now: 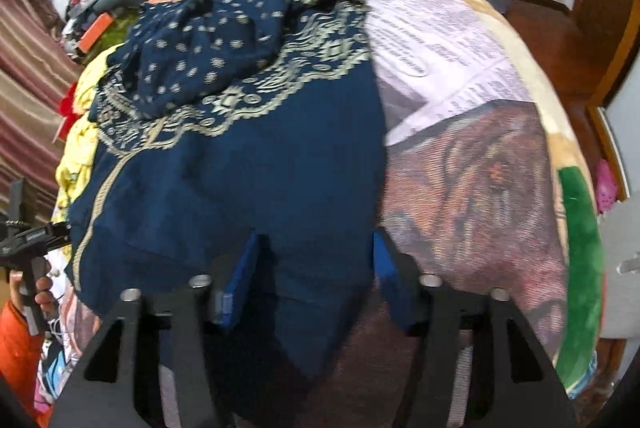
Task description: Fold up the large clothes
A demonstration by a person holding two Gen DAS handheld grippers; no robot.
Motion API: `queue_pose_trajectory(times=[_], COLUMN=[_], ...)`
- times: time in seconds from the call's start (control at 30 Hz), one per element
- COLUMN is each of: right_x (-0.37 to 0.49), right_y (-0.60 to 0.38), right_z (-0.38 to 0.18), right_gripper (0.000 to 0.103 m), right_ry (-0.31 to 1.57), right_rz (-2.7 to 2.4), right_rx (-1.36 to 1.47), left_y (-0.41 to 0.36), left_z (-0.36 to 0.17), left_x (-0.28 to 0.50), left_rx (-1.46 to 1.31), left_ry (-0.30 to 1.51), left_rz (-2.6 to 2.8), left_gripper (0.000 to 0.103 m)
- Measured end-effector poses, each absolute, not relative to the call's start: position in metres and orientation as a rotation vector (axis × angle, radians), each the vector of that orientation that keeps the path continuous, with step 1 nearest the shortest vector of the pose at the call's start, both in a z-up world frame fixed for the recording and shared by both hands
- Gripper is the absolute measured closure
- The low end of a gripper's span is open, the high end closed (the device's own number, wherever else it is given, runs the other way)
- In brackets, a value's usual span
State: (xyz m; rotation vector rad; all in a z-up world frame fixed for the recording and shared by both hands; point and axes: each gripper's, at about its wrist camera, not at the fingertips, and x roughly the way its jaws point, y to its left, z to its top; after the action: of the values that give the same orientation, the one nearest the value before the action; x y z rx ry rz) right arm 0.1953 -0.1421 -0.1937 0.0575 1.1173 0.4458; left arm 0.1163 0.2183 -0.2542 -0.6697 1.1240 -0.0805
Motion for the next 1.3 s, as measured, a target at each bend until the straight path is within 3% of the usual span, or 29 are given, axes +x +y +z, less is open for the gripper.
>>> queue_pose_trajectory(times=[0.13, 0.17, 0.23, 0.53, 0.87, 1.07, 1.3], right_x=[0.196, 0.198, 0.2, 0.224, 0.299, 0.368, 0.438], right_y=[-0.134, -0.132, -0.129, -0.123, -0.1, -0.09, -0.08], right_z=[-0.192, -0.191, -0.187, -0.133, -0.077, -0.077, -0.128], right_gripper=[0.086, 0.092, 0.094, 0.095, 0.096, 0.096, 0.096], right_ry=[1.118, 1.118, 1.104, 0.939, 0.77, 0.765, 0.886], right_rz=[0.488, 0.496, 0.507, 0.535, 0.515, 0.448, 0.389], right_rx=[0.074, 0.071, 0.059, 0.074, 0.079, 0.127, 0.153], left_y=[0.207, 0.203, 0.196, 0.22, 0.245, 0.271, 0.299], left_z=[-0.241, -0.235, -0.224, -0.145, -0.072, -0.076, -0.141], left_x=[0.116, 0.119, 0.122, 0.148, 0.229, 0.29, 0.359], left_rx=[-0.62, -0.587, -0.536, -0.481, -0.481, -0.525, -0.535], left_ry=[1.108, 1.106, 1.087, 0.886, 0.68, 0.66, 0.789], left_rz=[-0.111, -0.108, -0.1, -0.118, -0.111, -0.042, 0.093], left_gripper=[0.089, 0.092, 0.095, 0.096, 0.097, 0.097, 0.097])
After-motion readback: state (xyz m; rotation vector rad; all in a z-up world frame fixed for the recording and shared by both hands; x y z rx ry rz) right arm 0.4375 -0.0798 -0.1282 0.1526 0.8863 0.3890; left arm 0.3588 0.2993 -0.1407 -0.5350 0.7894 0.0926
